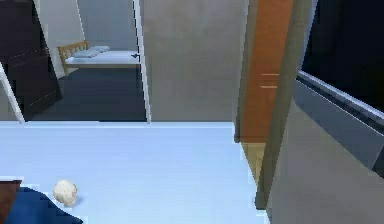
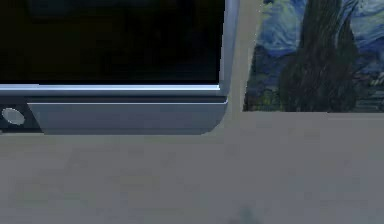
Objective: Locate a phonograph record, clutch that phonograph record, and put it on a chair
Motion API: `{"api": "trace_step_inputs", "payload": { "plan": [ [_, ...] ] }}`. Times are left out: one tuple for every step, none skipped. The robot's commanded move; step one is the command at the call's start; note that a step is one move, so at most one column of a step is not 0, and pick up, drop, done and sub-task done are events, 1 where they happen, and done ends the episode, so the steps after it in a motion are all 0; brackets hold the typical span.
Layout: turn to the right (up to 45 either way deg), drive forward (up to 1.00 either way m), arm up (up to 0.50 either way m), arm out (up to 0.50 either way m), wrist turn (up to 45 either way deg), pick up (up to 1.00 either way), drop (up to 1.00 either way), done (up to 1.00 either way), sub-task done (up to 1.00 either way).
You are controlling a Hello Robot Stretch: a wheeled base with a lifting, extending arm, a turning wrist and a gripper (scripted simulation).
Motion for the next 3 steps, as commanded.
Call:
{"api": "trace_step_inputs", "payload": {
  "plan": [
    [-9.0,0.0,0.0,0.0,0.0,0.0,0.0,0.0,0.0],
    [0.0,0.9,0.0,0.0,0.0,0.0,0.0,0.0,0.0],
    [-27.0,0.0,0.0,0.0,0.0,0.0,0.0,0.0,0.0]
  ]
}}
